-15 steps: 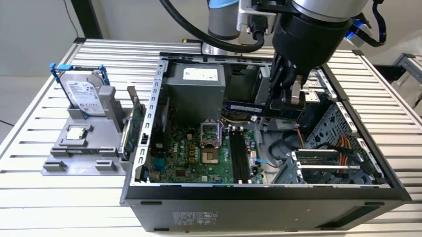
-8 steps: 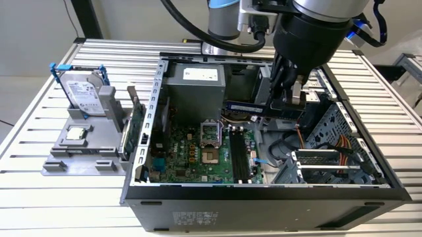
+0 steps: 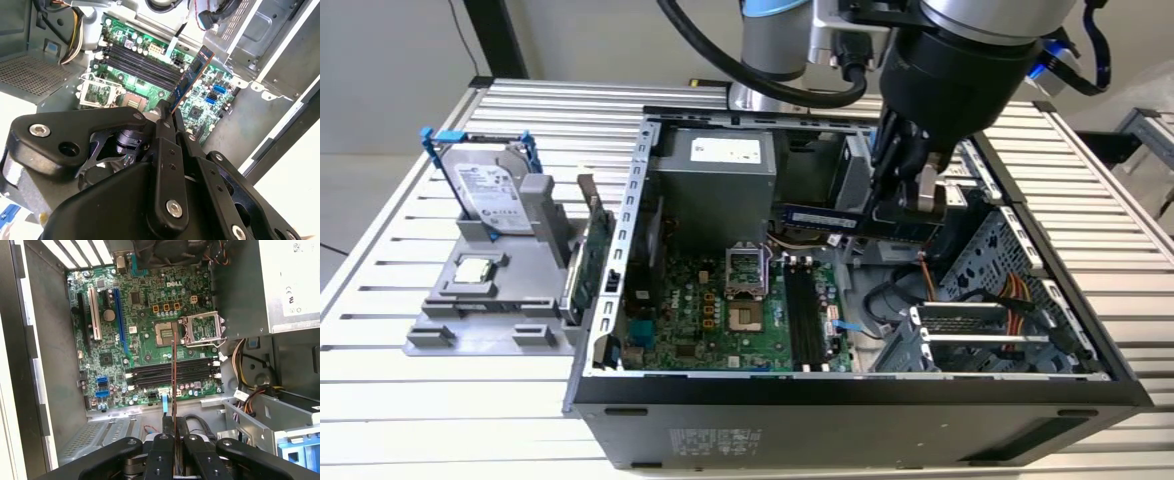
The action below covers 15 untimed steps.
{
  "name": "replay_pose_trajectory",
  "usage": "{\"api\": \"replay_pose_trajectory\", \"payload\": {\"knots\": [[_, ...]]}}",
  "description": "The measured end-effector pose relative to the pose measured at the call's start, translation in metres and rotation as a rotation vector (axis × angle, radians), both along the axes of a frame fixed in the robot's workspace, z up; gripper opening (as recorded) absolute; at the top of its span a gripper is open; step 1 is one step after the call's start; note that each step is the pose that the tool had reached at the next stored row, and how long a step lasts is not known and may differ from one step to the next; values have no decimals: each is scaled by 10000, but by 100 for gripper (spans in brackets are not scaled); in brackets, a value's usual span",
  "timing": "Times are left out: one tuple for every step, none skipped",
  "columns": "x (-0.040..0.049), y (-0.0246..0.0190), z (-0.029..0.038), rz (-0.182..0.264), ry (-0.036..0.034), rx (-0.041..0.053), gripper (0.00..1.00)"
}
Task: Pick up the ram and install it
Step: 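Insert the ram into the slot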
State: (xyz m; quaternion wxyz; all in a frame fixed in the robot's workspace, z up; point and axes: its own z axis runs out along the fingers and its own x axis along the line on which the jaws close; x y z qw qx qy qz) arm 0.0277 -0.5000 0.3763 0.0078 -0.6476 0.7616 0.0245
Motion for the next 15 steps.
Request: {"api": "replay_pose_trajectory", "payload": {"knots": [[3,0,0,0,0,0,0],[5,0,0,0,0,0,0],[5,0,0,0,0,0,0],[5,0,0,0,0,0,0],[6,0,0,0,0,0,0],[6,0,0,-1,0,0,0],[6,0,0,0,0,0,0],[6,0,0,0,0,0,0],[6,0,0,0,0,0,0],[6,0,0,-1,0,0,0],[6,0,0,-3,0,0,0],[6,0,0,-9,0,0,0],[6,0,0,-22,0,0,0],[6,0,0,-49,0,0,0],[6,0,0,-82,0,0,0]]}}
